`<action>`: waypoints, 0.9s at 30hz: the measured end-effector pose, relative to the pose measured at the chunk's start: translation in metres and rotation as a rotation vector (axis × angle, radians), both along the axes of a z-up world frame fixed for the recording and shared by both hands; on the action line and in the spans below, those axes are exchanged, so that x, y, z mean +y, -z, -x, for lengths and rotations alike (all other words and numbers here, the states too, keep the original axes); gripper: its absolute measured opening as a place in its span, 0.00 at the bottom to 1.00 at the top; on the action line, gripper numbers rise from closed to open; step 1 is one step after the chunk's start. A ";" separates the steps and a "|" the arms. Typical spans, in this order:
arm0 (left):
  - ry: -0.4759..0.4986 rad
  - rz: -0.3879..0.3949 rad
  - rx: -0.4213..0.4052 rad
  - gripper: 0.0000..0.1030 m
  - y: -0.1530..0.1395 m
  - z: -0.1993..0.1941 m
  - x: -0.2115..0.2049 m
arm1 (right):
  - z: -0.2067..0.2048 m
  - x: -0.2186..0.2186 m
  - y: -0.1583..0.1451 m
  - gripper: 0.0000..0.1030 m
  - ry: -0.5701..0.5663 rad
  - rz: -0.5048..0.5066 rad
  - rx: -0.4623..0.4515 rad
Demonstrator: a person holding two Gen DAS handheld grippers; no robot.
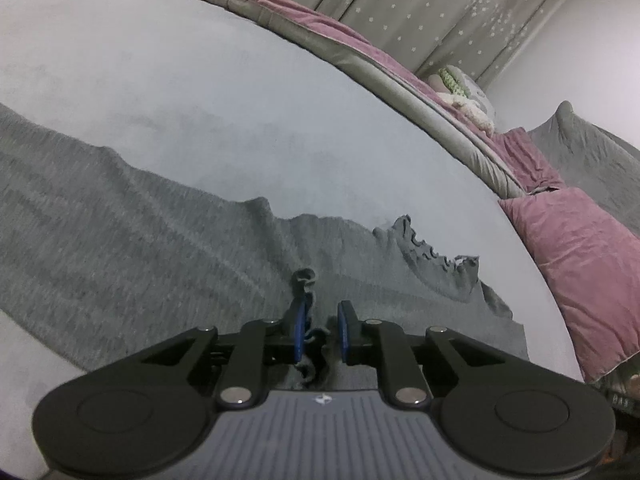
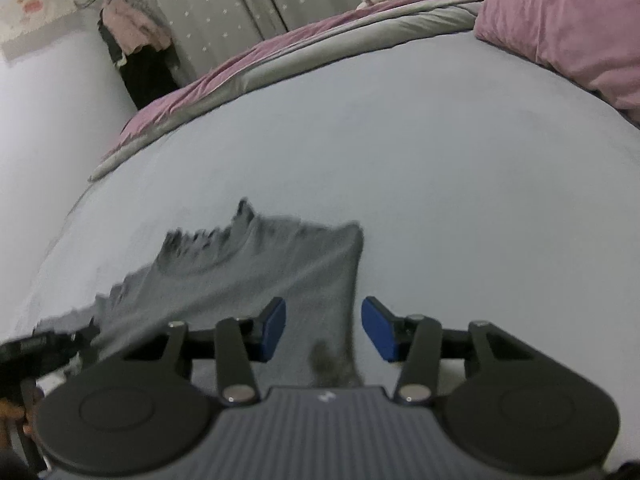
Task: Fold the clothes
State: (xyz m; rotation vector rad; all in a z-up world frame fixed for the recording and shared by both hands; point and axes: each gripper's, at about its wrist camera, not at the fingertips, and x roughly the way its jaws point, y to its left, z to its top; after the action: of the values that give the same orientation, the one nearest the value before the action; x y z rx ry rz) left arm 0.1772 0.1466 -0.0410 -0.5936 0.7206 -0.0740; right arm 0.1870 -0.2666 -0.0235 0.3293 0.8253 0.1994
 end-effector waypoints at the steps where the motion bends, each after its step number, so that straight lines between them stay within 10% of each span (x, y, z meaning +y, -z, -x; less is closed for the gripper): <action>1: -0.002 0.004 0.000 0.14 0.000 0.001 0.000 | 0.007 0.002 0.001 0.44 -0.001 0.009 0.001; 13: -0.018 -0.020 -0.033 0.06 0.004 -0.003 -0.007 | 0.037 -0.010 0.017 0.36 0.027 -0.073 -0.018; 17: -0.011 -0.022 -0.052 0.04 -0.002 -0.002 -0.010 | 0.035 -0.013 0.023 0.11 0.026 -0.041 -0.006; 27: -0.009 -0.020 -0.009 0.04 0.005 -0.006 -0.009 | 0.034 -0.023 0.026 0.11 0.039 -0.012 0.024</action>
State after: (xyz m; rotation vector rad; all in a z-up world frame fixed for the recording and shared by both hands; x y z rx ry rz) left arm 0.1833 0.1372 -0.0458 -0.5771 0.7093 -0.0605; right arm 0.1528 -0.2897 -0.0498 0.3593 0.8405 0.1644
